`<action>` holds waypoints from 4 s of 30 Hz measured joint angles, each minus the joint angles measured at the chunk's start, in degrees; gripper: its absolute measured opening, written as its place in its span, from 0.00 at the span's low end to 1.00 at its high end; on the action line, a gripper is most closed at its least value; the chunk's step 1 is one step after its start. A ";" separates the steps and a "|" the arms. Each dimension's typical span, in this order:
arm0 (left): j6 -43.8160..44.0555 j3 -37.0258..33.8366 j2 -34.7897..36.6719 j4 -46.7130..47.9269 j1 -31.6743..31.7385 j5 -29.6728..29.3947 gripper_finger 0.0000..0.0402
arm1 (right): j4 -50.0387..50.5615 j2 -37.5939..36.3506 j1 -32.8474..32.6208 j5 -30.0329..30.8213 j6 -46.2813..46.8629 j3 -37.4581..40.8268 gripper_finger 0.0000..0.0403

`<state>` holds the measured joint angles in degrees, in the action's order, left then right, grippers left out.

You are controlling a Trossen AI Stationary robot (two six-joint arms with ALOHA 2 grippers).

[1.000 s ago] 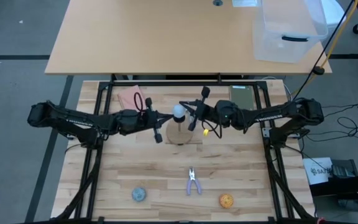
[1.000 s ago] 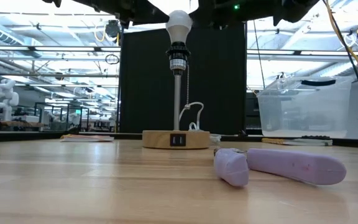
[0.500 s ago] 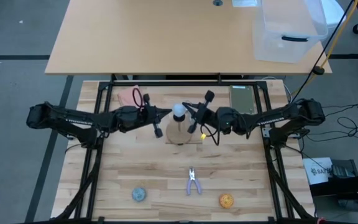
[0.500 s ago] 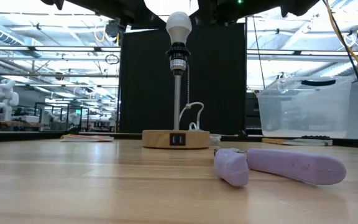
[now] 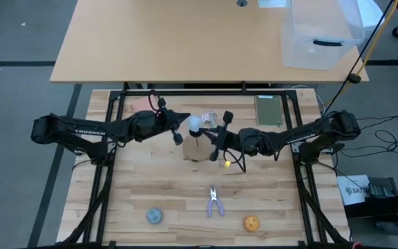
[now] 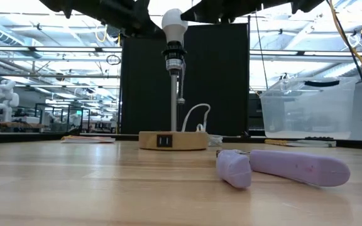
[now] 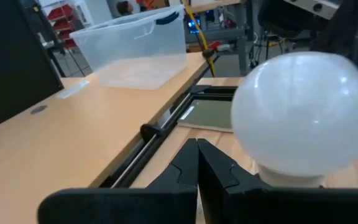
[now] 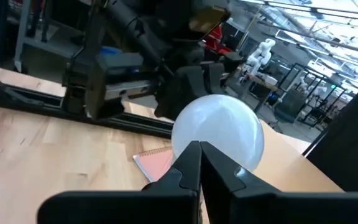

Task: Screw lightbulb
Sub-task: Insert the lightbulb on the lamp, then remove the lightbulb from the lamp

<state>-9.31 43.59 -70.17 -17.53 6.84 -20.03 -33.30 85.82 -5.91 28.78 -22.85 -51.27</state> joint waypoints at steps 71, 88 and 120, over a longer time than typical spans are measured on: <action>8.84 -17.03 4.48 -7.90 -4.36 7.78 0.00 | 10.47 -0.13 -1.00 -1.76 2.99 -9.86 0.72; 2.26 -15.32 9.68 -19.33 -0.68 5.68 0.00 | 8.50 -0.09 -9.54 14.34 0.20 -5.04 0.02; 6.06 -12.61 5.53 -19.12 2.69 13.92 0.00 | -9.86 -0.09 -0.52 6.80 3.94 4.48 0.00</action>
<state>-3.25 30.98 -64.64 -36.65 9.53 -6.11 -43.16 85.73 -6.44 35.58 -18.90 -46.78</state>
